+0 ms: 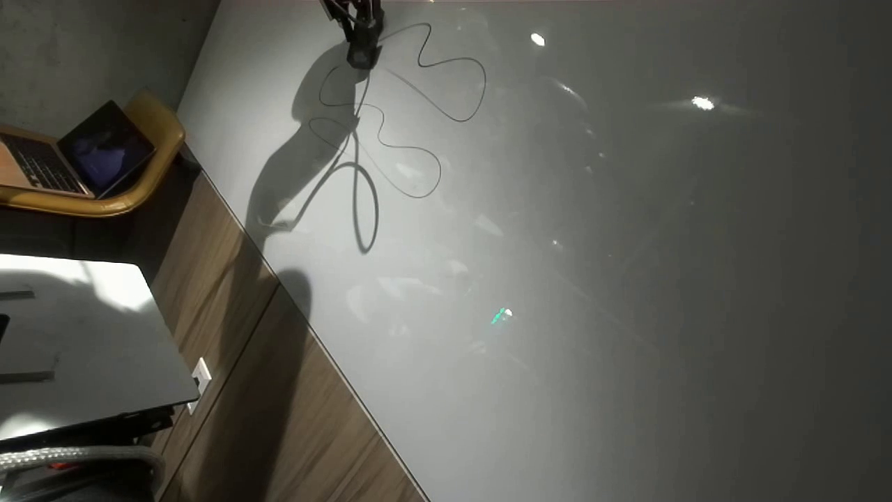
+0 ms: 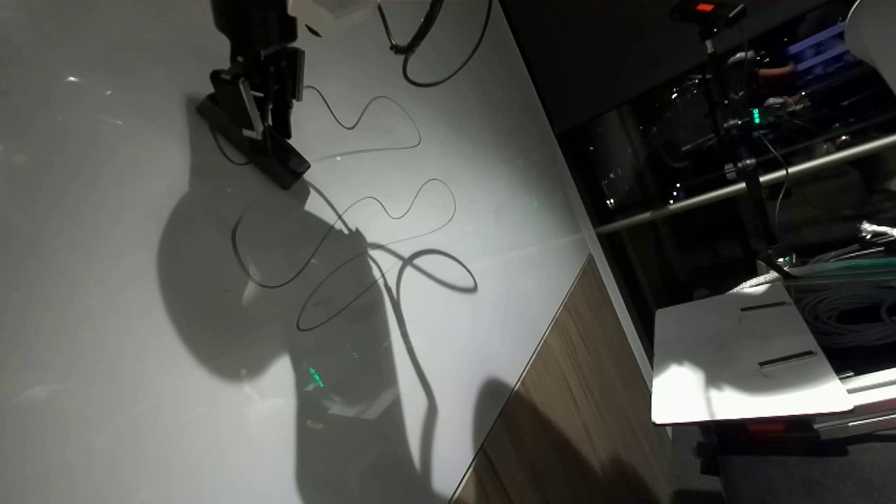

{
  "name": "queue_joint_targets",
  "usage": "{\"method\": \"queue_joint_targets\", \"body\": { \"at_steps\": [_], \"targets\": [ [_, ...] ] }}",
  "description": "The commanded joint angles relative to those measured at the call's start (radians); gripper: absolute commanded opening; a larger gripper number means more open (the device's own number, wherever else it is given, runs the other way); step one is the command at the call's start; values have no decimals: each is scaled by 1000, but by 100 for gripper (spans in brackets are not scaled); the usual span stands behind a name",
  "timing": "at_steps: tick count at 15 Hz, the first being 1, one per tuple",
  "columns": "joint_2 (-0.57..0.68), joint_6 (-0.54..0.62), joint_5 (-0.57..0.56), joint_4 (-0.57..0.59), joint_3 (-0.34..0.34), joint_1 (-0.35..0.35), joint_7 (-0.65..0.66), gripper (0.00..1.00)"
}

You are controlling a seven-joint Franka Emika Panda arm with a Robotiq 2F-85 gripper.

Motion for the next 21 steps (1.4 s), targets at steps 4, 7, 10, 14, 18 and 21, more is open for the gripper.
{"method": "queue_joint_targets", "body": {
  "at_steps": [4,7,10,14,18,21],
  "targets": [
    [149,-83,-51,218,-7,75,-7,27],
    [221,-154,-78,331,-12,132,-22,27],
    [270,-214,-94,408,-26,178,-42,27],
    [233,-244,-86,350,-34,151,-67,27],
    [129,-205,-73,180,-57,97,-63,27],
    [25,-186,-76,41,-84,45,-56,27]
  ]
}}
